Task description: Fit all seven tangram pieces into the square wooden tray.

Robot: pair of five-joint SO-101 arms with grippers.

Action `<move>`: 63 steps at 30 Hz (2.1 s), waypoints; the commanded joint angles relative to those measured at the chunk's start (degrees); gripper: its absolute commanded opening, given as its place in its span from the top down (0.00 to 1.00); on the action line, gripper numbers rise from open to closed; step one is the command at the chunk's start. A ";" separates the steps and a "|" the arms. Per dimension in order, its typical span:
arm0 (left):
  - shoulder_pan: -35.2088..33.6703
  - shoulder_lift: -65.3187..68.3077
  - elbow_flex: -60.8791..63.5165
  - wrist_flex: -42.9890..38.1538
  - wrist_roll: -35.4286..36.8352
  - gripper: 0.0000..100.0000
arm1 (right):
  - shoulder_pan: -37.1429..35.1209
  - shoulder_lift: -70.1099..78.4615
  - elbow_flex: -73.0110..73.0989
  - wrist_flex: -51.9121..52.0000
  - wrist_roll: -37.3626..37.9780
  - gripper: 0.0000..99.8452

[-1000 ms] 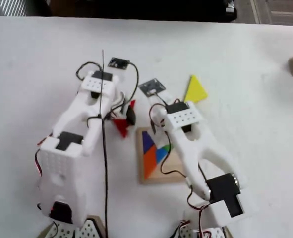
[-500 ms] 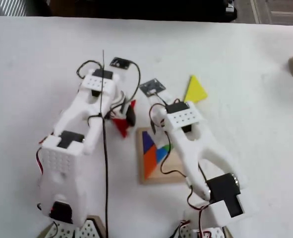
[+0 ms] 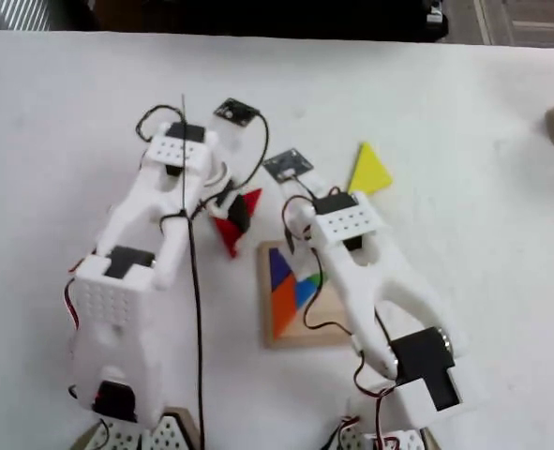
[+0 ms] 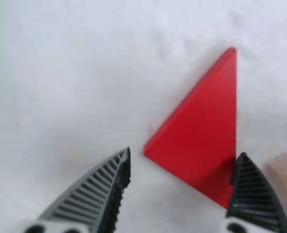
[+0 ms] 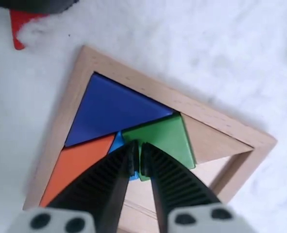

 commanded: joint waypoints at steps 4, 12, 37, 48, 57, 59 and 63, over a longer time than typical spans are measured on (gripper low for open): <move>-0.84 -0.48 -2.90 -2.02 -3.78 0.67 | 0.57 -2.86 -0.97 -0.75 0.88 0.98; 0.22 0.13 -2.81 -2.11 1.85 0.67 | 0.57 -2.86 -0.97 -0.75 0.88 0.98; 1.98 2.59 -4.04 -3.69 0.09 0.82 | 0.66 -2.95 -0.97 -0.66 0.88 0.98; 2.51 2.07 -4.13 -3.60 -4.04 0.88 | 0.66 -3.03 -0.97 -0.66 0.97 0.98; 3.21 0.92 -4.48 1.05 -4.04 0.88 | 0.66 -3.12 -1.14 -0.75 0.97 0.98; 4.53 -0.75 -4.04 3.43 -3.96 0.88 | 0.75 -3.21 -1.14 -0.84 0.97 0.98; 8.31 -2.77 -3.96 8.44 -3.96 0.88 | 0.75 -3.21 -1.14 -0.84 0.97 0.98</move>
